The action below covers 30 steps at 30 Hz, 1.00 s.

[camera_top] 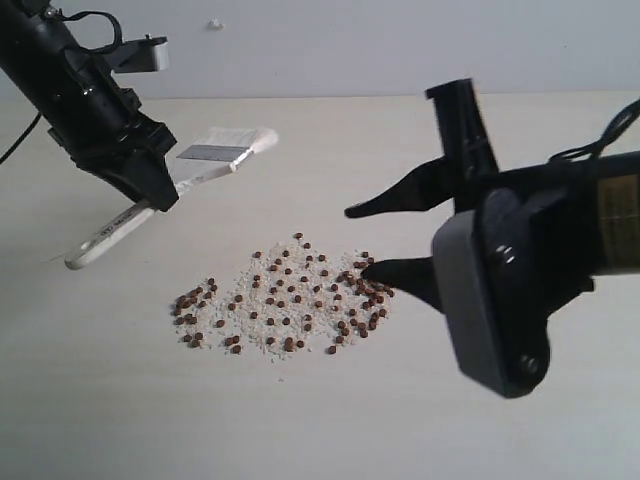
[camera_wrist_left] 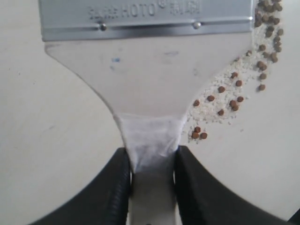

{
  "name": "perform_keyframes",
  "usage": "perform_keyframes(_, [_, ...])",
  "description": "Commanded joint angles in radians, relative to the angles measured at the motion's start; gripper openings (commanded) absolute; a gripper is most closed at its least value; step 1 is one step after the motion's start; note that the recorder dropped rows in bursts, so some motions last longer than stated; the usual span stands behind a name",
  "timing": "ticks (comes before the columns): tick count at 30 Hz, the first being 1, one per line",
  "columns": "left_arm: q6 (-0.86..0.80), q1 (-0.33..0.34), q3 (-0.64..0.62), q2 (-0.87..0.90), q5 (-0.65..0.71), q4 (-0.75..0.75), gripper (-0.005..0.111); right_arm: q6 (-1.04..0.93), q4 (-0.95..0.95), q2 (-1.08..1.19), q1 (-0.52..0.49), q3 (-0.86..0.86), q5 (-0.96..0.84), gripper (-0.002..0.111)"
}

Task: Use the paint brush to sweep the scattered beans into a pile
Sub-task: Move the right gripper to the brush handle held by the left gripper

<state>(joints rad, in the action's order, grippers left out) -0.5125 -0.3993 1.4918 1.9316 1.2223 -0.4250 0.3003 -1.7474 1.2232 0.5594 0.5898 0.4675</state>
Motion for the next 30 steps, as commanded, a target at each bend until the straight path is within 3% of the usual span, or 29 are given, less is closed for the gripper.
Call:
perform_keyframes(1, [-0.012,0.000,0.011,0.001,-0.001,-0.091,0.000,-0.097,0.003,0.103,0.127,0.037,-0.156,0.045])
perform_keyframes(13, [-0.012,-0.001,0.007,0.001,-0.001,-0.115,0.000,-0.170,0.003,0.411,0.441,0.241,-0.518,0.045])
perform_keyframes(22, [-0.012,-0.001,-0.021,0.001,-0.001,-0.117,0.000,-0.168,0.003,0.608,0.454,0.432,-0.607,0.045])
perform_keyframes(30, [-0.012,-0.001,-0.021,0.001,-0.001,-0.130,0.000,-0.161,0.003,0.627,0.454,0.477,-0.600,0.045])
